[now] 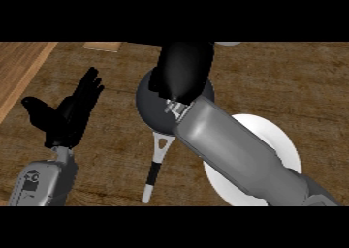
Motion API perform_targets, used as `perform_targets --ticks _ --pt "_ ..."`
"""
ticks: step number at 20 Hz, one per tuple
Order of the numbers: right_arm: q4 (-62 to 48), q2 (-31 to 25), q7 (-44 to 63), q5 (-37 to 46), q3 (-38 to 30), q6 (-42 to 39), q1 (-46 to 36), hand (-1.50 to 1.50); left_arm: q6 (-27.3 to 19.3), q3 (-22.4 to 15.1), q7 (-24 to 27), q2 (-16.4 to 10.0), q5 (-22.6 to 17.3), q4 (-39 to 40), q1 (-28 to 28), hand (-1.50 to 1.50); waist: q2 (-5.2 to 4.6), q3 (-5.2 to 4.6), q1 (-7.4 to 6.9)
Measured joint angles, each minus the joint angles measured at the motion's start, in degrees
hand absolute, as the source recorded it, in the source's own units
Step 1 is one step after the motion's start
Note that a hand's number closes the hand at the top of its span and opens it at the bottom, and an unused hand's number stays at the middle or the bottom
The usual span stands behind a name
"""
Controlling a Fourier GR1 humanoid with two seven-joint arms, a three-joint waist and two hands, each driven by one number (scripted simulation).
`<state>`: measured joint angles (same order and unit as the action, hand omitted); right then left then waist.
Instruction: Pick the lemon from the plate and place it in the pan
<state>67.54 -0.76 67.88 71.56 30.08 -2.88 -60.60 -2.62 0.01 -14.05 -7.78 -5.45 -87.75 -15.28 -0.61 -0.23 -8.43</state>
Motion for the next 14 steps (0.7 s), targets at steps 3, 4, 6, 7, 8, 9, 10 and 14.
perform_targets --ticks 3,4,6,7,8,9,10,14 --pt "-1.9 -0.1 1.0 -0.6 0.9 1.9 -0.7 1.50 -0.3 0.5 -0.6 -0.3 -0.1 -0.7 0.2 0.00 0.05 0.06 1.28" --pt "-2.4 -0.1 1.2 -0.7 1.0 2.7 -0.7 1.50 -0.5 0.9 -0.6 -0.5 -0.2 -0.7 0.3 0.00 0.05 0.08 1.72" --pt "-3.8 0.0 1.0 -1.2 1.0 4.2 -0.8 1.50 -0.5 1.7 -0.5 -0.9 -0.4 -0.6 0.5 0.00 0.02 0.11 2.58" --pt "-4.4 0.0 0.7 -1.4 1.1 5.1 -0.5 1.50 -1.1 2.0 -0.5 -0.8 -0.2 -0.3 0.2 0.00 0.03 0.13 3.24" --pt "-5.3 0.0 0.3 -1.7 1.1 6.0 -0.3 1.50 -1.3 2.2 -0.3 -0.9 0.0 -0.4 0.5 0.00 0.03 0.14 3.64" --pt "-6.3 0.0 -0.2 -1.8 1.1 7.1 0.3 1.50 -1.2 2.3 -0.7 -1.1 -0.1 -1.1 0.9 0.00 0.03 0.16 3.75" --pt "-7.3 0.0 -0.6 -2.2 1.2 8.4 0.7 1.50 -1.3 2.5 -0.7 -1.1 -0.2 -1.1 0.9 0.00 -0.02 0.17 3.95" --pt "-11.5 0.1 -3.8 -4.0 1.5 15.4 3.4 1.50 -1.1 2.8 -0.2 -1.3 -0.3 -1.4 1.7 0.00 -0.15 0.20 4.51"
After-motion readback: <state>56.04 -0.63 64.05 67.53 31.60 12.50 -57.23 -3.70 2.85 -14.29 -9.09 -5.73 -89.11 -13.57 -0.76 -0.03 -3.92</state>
